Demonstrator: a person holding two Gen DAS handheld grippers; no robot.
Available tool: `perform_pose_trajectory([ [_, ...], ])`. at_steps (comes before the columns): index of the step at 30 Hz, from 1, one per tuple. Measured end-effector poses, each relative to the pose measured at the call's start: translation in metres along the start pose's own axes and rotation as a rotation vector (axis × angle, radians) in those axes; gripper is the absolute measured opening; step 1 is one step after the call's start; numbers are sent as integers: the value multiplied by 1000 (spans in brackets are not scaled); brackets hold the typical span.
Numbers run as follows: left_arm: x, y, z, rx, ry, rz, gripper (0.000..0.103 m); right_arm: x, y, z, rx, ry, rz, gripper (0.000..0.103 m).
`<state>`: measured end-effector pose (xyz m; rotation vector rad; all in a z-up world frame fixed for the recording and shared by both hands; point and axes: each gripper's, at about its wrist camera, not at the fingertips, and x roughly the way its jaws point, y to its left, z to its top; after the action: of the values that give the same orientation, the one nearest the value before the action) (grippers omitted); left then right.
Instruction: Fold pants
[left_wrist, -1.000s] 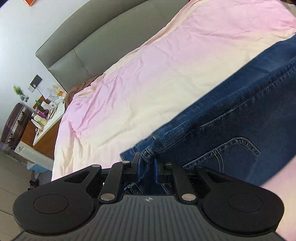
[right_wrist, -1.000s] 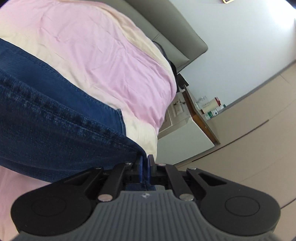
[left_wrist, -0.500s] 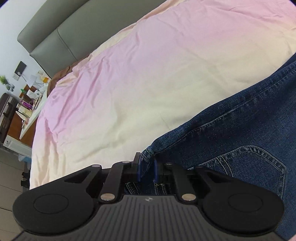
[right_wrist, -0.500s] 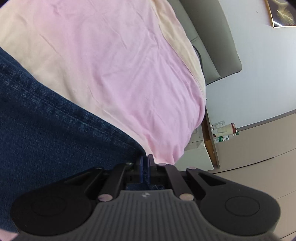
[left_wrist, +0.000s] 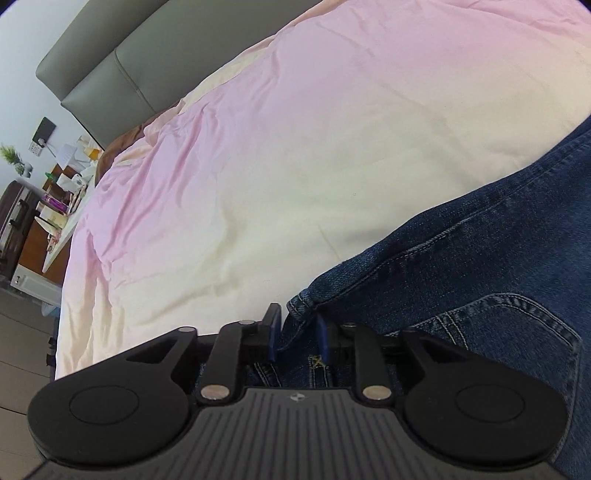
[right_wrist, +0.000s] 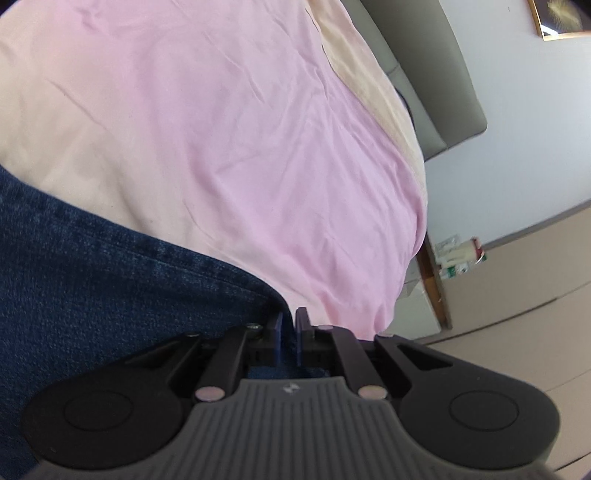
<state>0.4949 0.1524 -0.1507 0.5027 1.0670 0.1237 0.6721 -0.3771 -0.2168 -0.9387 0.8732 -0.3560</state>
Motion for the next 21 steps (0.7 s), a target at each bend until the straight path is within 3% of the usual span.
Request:
perform_pose_trajectory([
  [1,-9,5,-1,-13,-17,-10,47,-2,-2,-1,9,1,5,23],
  [2,-19,13,-3,-46,-43,-16,61,-5,-5,-3,22,-4,3,52],
  [3,-31,24,-6,-96,-64,-35,66,-11,-8,-5,41,-19,10,65],
  [8,-82,71,-42,-365,-102,-126,67,-47,-36,-28,232,-44,130,65],
  [11,-104,88,-81,-534,-96,-127,70,-65,-53,-56,394,-24,232,65],
  [14,-106,98,-127,-710,-73,-186,70,-71,-69,-92,574,15,346,64],
  [16,-103,93,-153,-746,-68,-246,70,-74,-76,-121,719,29,423,64],
  [19,-95,84,-193,-876,-72,-265,73,-78,-89,-169,974,3,544,64],
  [21,-83,76,-217,-994,-73,-294,73,-76,-97,-195,1109,9,572,61],
])
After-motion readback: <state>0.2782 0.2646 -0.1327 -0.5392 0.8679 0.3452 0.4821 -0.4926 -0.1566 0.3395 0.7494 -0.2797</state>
